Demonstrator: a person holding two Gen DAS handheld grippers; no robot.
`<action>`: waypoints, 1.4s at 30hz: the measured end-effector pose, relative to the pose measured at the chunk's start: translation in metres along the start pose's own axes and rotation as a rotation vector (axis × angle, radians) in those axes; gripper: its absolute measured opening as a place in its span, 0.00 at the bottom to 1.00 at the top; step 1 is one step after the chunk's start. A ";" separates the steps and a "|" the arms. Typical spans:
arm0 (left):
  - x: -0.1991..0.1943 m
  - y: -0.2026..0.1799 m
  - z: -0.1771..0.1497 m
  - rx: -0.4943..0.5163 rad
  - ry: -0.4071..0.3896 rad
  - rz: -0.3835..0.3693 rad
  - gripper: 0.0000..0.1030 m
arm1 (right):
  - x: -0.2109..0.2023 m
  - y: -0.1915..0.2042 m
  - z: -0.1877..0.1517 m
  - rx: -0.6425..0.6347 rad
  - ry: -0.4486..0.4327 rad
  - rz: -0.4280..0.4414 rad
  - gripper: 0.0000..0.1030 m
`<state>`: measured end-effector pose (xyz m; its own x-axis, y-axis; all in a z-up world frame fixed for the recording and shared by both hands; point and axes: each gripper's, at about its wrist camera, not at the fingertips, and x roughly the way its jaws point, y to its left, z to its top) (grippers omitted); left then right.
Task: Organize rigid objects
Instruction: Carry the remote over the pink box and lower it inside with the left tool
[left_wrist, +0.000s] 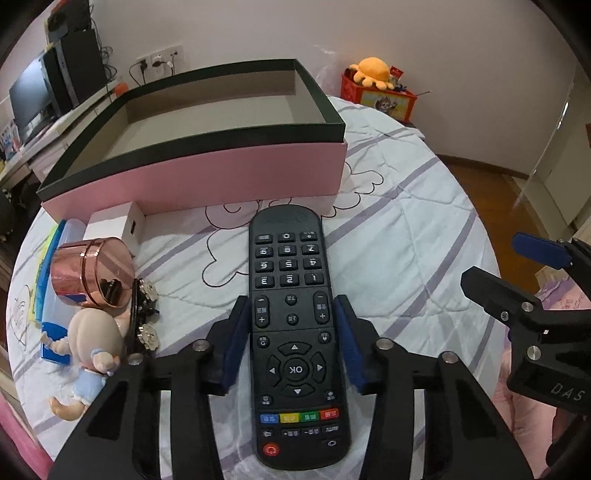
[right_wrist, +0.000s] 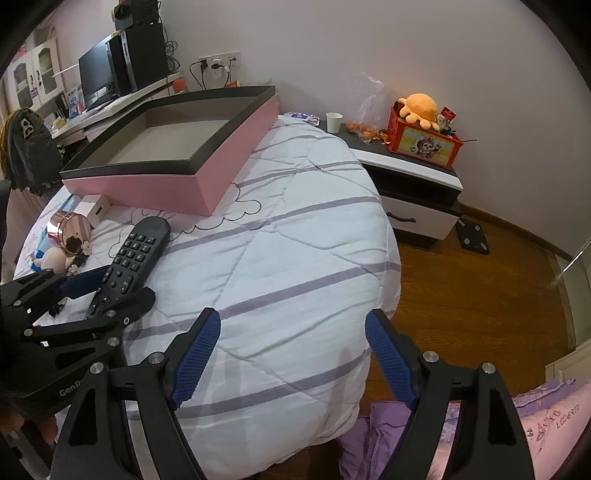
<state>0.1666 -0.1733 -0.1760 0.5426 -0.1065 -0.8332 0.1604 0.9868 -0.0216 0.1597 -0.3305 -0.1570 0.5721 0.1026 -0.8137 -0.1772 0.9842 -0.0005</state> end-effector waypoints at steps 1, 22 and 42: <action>-0.001 0.001 0.000 0.004 0.003 -0.006 0.44 | -0.001 0.000 0.000 0.003 0.000 0.001 0.80; -0.074 0.022 0.001 0.060 -0.110 -0.056 0.43 | -0.046 0.026 0.010 0.072 -0.082 0.037 0.80; -0.067 0.101 0.109 -0.008 -0.172 0.004 0.43 | -0.036 0.048 0.086 0.105 -0.183 0.132 0.80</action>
<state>0.2363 -0.0795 -0.0623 0.6765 -0.1216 -0.7264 0.1522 0.9881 -0.0236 0.1992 -0.2742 -0.0779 0.6867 0.2459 -0.6841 -0.1808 0.9692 0.1669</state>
